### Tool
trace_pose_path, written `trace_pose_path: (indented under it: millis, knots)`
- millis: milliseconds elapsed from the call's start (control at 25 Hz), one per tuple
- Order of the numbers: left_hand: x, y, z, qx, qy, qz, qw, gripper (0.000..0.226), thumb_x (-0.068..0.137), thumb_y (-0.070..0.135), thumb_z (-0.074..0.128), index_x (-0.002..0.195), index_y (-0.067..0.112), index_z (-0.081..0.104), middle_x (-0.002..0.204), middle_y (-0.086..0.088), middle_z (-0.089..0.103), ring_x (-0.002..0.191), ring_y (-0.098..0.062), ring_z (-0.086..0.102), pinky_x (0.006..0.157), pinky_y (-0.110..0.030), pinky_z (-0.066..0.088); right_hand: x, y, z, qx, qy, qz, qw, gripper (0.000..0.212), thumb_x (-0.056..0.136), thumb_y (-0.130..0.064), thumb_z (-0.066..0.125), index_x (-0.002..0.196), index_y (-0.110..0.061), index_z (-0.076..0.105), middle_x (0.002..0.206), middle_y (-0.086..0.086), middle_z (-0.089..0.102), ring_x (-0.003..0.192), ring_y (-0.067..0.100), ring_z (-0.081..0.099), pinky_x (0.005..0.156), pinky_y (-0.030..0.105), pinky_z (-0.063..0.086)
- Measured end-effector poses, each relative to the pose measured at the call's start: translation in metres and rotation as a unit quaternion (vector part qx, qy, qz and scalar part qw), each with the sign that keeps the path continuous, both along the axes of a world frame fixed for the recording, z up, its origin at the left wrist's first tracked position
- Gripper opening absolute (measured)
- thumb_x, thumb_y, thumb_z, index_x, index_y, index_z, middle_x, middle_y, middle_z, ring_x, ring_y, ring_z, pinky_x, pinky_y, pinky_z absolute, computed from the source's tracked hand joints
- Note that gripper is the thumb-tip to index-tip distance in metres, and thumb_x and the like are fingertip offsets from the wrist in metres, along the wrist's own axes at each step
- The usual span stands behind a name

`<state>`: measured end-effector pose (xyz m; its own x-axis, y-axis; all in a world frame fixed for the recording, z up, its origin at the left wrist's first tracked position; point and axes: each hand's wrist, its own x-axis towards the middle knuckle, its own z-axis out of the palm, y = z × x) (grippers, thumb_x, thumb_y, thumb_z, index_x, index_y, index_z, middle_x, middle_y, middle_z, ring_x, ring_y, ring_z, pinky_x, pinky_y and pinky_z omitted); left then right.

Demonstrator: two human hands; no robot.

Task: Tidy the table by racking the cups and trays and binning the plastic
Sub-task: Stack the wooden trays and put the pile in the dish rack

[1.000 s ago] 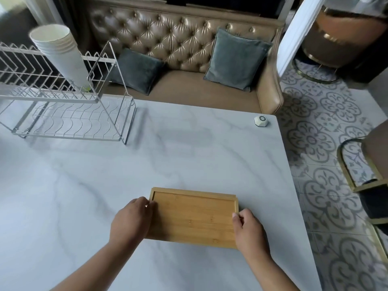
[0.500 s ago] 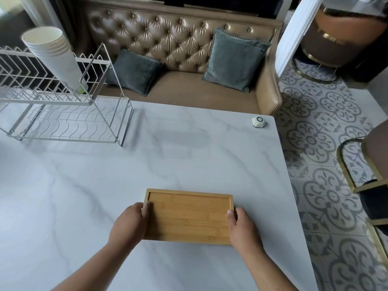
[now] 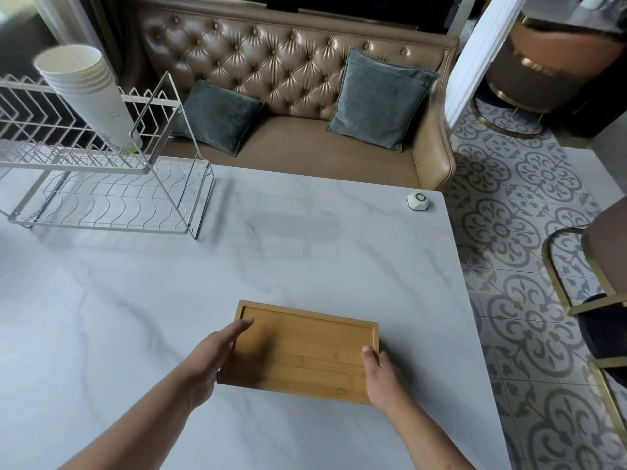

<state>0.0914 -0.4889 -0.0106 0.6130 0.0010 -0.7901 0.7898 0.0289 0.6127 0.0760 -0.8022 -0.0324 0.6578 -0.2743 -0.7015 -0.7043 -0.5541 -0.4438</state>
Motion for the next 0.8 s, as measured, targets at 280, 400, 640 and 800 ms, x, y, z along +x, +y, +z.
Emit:
trace_pose_path:
  millis: [280,400,640,800]
  knots:
    - [0.01,-0.008,0.017,-0.052,-0.021,-0.089,0.994,0.075,0.063,0.048,0.089,0.124,0.005,0.075,0.126,-0.02,0.077,0.12,-0.041,0.071,0.11,-0.063,0.049,-0.008,-0.016,-0.003,0.121,0.005,-0.152,0.981,0.07,0.1,-0.058,0.048,0.158,-0.02,0.035,0.16,0.006,0.042,0.145,0.029,0.041,0.119,0.049,0.034]
    - [0.004,-0.003,0.014,-0.083,-0.015,-0.077,0.993,0.065,0.068,0.047,0.086,0.12,0.009,0.08,0.125,-0.019,0.077,0.119,-0.039,0.072,0.108,-0.06,0.052,-0.006,-0.016,-0.005,0.184,0.008,-0.188,0.965,0.063,0.091,-0.063,0.059,0.146,-0.032,0.05,0.148,0.0,0.055,0.134,0.027,0.053,0.112,0.057,0.044]
    - [0.008,0.036,0.011,-0.164,-0.038,-0.089,0.982,0.053,0.083,0.04,0.084,0.13,0.018,0.076,0.137,-0.016,0.073,0.124,-0.034,0.071,0.098,-0.049,0.06,0.021,-0.023,0.017,0.305,0.055,-0.059,0.949,0.075,0.058,-0.057,0.092,0.121,-0.022,0.072,0.113,0.002,0.08,0.105,0.021,0.076,0.087,0.037,0.061]
    - [0.02,0.069,0.016,-0.121,-0.093,-0.19,0.97,0.064,0.083,0.025,0.088,0.142,0.031,0.063,0.144,0.0,0.069,0.134,-0.02,0.065,0.105,-0.032,0.052,0.048,-0.025,0.038,0.333,-0.027,0.095,0.938,0.073,0.071,-0.027,0.094,0.135,-0.032,0.06,0.128,-0.013,0.073,0.117,0.003,0.068,0.084,0.013,0.056]
